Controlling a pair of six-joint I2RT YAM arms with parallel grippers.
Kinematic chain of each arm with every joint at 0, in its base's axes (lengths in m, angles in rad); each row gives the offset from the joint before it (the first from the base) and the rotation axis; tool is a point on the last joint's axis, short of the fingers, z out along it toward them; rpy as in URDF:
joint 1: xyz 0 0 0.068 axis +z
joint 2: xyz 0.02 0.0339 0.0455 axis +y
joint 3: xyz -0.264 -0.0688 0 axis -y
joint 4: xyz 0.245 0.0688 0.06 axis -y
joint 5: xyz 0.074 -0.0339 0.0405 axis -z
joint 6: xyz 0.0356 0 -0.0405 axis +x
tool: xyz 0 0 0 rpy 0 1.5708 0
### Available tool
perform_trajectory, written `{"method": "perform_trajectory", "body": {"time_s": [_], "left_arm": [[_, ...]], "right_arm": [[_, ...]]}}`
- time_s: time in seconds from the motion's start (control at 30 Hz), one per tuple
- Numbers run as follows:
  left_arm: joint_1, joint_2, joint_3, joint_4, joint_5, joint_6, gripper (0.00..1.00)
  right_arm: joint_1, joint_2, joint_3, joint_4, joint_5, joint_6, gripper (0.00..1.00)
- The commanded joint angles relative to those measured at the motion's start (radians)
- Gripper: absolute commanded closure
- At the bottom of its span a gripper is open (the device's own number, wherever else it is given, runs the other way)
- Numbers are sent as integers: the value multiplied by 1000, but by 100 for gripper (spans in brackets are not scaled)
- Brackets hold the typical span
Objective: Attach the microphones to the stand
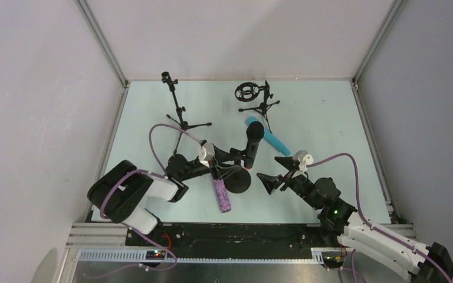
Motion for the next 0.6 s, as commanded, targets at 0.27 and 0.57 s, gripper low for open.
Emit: {"method": "perform_trajectory", "body": {"time_s": [0.27, 0.57], "left_arm": [[11, 26, 59, 69, 9, -16, 35], [17, 49, 78, 79, 55, -33, 56]], "right_arm": [[2, -8, 1, 29, 3, -12, 1], [3, -4, -3, 26, 5, -11, 1]]}}
